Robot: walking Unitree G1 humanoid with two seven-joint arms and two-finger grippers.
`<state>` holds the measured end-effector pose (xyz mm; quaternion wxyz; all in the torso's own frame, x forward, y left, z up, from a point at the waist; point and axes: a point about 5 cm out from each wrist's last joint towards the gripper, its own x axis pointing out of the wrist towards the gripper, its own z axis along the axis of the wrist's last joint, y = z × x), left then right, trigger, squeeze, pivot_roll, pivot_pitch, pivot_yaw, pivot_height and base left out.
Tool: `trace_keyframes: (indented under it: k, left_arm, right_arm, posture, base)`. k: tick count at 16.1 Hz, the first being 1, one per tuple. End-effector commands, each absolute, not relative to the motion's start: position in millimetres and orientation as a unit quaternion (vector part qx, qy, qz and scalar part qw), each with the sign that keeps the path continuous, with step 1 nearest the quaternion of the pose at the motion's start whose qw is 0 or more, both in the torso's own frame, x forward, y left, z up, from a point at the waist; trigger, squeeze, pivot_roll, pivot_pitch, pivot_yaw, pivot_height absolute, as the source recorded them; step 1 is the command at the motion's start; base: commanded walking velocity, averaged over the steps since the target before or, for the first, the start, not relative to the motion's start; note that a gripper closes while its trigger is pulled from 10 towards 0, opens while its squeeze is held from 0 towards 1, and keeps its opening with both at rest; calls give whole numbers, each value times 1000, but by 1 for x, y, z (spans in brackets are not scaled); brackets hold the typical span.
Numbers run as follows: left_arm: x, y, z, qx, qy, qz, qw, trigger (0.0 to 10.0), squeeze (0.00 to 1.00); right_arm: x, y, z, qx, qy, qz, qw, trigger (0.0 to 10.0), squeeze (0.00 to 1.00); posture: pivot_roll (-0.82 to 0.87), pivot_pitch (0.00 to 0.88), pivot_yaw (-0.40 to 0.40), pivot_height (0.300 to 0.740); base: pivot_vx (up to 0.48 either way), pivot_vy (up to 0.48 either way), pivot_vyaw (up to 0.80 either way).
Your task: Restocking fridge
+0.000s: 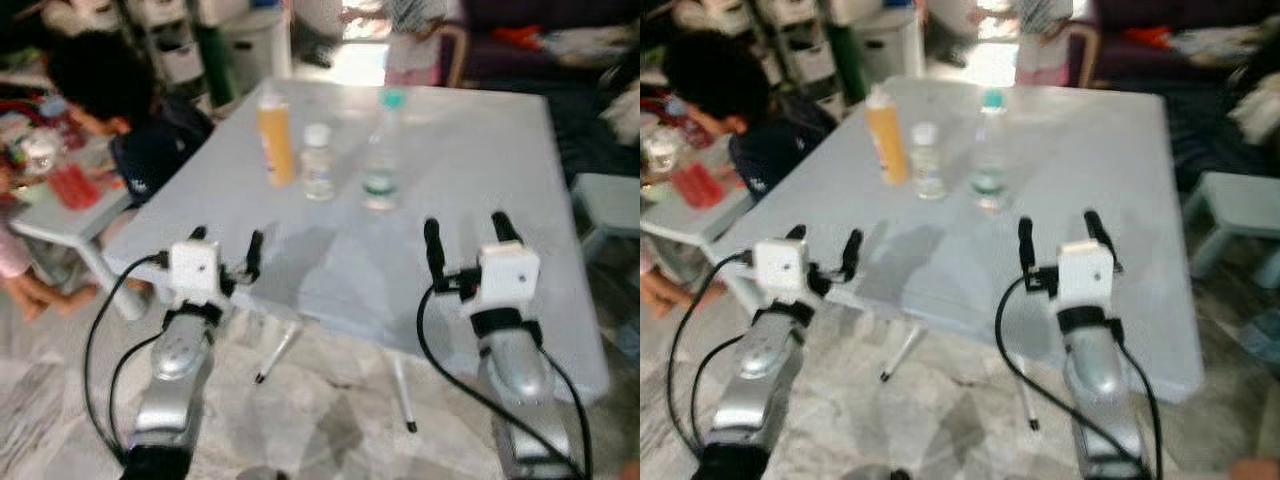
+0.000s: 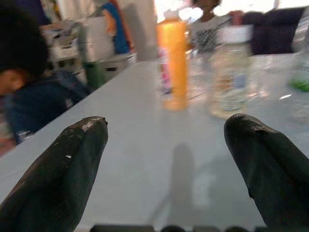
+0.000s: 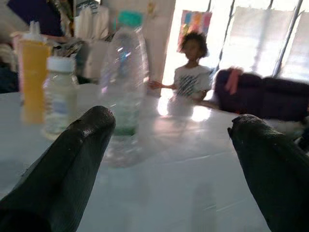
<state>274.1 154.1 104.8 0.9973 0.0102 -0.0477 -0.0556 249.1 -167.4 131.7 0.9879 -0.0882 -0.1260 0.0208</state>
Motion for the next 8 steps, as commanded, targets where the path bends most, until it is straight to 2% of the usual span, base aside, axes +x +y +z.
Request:
trace_keyframes:
  k: [1, 8]
  left_arm:
    - [272, 161, 107, 9, -48, -44, 998, 10000, 0]
    - [269, 158, 106, 8, -39, -49, 998, 10000, 0]
  right_arm:
    - [244, -166, 134, -83, -128, 20, 988, 10000, 0]
    - [247, -173, 142, -87, -132, 8, 987, 10000, 0]
  posture:
    - [-49, 53, 97, 740]
    - [-62, 60, 93, 740]
  base:
    - [315, 0, 0]
    - [314, 0, 0]
